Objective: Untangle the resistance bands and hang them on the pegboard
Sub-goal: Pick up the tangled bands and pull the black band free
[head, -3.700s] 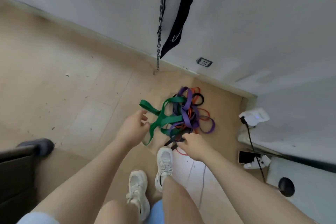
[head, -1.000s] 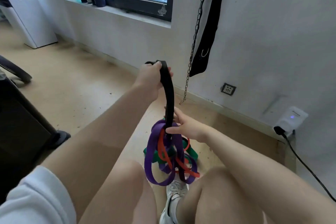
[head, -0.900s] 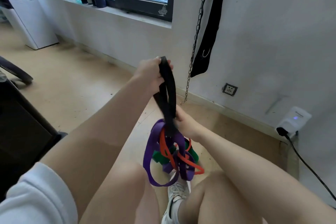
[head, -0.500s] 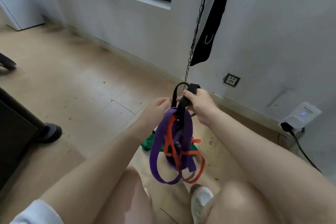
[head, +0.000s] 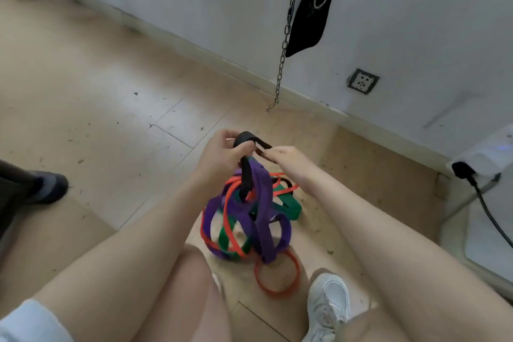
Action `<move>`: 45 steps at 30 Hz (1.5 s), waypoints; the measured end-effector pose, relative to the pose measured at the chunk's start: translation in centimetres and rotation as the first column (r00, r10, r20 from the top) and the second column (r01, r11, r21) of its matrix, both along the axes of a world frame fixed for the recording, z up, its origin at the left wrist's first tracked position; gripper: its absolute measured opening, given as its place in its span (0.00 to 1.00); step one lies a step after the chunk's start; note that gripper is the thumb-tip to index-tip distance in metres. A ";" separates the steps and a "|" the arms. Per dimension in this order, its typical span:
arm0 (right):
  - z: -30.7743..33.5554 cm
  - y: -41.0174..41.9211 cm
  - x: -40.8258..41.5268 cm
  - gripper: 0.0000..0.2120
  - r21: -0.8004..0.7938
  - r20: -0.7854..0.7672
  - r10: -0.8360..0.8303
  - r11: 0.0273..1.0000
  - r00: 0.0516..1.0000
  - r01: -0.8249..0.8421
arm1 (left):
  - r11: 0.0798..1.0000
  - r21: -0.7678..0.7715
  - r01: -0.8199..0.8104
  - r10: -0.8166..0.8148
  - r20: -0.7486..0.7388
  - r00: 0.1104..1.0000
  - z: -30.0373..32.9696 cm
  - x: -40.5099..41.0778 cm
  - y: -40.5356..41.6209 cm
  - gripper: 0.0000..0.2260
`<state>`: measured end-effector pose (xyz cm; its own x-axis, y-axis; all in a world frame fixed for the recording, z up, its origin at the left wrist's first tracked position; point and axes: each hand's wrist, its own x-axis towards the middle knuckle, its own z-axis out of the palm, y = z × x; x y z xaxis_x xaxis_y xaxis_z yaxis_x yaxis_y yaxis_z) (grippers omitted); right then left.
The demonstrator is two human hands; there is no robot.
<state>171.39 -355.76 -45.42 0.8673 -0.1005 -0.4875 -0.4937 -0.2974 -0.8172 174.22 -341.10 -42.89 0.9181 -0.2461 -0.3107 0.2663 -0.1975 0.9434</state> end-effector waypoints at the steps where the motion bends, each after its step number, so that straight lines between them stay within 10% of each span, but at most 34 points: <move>1: -0.7 0.4 -0.1 0.15 -0.016 0.000 0.042 0.999 0.999 -0.042 | 1.000 0.008 0.023 -0.023 -0.008 1.000 -0.2 0.1 -0.1 0.09; 14: -9.1 3.2 1.8 0.27 -0.252 -0.066 0.425 0.868 0.903 -0.427 | 0.988 -0.078 -0.134 0.125 -0.112 0.986 -2.7 3.8 3.1 0.08; 24: -17.8 4.6 5.6 0.22 -0.424 -0.116 0.370 0.821 0.922 -0.383 | 0.965 0.041 -0.260 0.263 -0.191 0.946 -11.5 7.7 7.3 0.08; 29: -21.0 5.3 6.6 0.32 -0.603 -0.338 0.447 0.573 0.828 -0.556 | 0.941 0.093 -0.324 0.337 -0.234 0.912 -15.0 7.4 7.8 0.09; 33: -21.0 6.1 6.0 0.20 -0.665 -0.383 0.486 0.444 0.785 -0.600 | 0.918 0.085 -0.387 0.395 -0.277 0.876 -15.9 7.1 8.2 0.10; 39: -13.3 2.5 4.0 0.09 -0.306 -0.026 0.178 0.935 0.984 -0.177 | 0.945 0.100 -0.311 0.325 -0.194 0.926 -13.2 5.9 7.4 0.12; 45: -1.8 -1.8 -1.1 0.14 0.026 0.151 0.066 0.997 0.986 -0.070 | 0.973 0.027 -0.230 0.231 -0.052 0.971 -7.1 3.3 5.3 0.12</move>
<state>170.24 -357.55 -47.22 0.9350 -0.0256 -0.3536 -0.3447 -0.2994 -0.8897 177.51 -335.77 -50.02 0.9310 -0.0227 -0.3642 0.3575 -0.1438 0.9228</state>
